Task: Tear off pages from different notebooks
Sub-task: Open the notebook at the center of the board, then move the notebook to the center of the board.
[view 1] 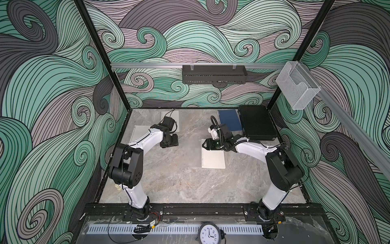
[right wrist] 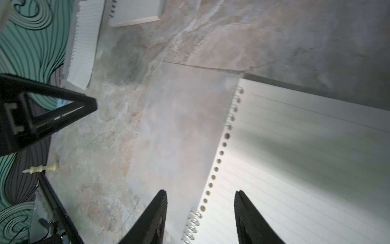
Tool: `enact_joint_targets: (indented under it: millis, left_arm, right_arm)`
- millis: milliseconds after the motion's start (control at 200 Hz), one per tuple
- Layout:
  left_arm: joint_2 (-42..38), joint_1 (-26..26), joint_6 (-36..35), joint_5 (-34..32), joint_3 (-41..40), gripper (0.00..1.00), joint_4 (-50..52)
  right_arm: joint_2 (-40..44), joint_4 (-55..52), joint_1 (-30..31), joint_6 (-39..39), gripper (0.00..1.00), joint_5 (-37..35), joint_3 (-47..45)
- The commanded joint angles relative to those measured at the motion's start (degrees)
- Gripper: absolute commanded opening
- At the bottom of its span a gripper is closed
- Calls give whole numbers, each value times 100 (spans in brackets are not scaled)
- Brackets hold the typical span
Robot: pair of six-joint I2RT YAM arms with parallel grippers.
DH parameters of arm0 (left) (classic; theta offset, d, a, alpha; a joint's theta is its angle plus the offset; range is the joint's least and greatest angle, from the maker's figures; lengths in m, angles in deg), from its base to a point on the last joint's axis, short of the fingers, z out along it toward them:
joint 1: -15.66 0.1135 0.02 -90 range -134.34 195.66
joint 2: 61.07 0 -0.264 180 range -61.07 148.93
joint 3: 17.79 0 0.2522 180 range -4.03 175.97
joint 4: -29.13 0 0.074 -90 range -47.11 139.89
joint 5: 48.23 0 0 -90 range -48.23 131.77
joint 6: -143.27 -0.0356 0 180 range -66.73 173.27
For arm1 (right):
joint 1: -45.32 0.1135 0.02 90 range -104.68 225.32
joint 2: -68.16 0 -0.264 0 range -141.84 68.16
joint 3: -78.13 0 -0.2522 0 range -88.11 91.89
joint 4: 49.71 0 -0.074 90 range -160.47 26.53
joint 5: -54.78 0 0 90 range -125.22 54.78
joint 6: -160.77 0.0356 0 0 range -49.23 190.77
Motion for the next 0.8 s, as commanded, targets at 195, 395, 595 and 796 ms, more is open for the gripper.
enact_joint_targets:
  millis: [195,395,595,796]
  left_arm:
    - [228,-347,-5,783,191,60,-438]
    - [766,-782,49,1105,651,60,-539]
    - [1277,-1392,-123,1094,1274,63,-383]
    - [1741,-1630,-105,1322,1726,64,-259]
  right_arm:
    - [100,-864,-288,-362,55,-1054,-78]
    - [7,-1017,-290,-393,55,-1379,-138]
    - [38,-985,-405,-381,56,-1344,-216]
    - [-65,-911,-422,-328,55,-1295,-353]
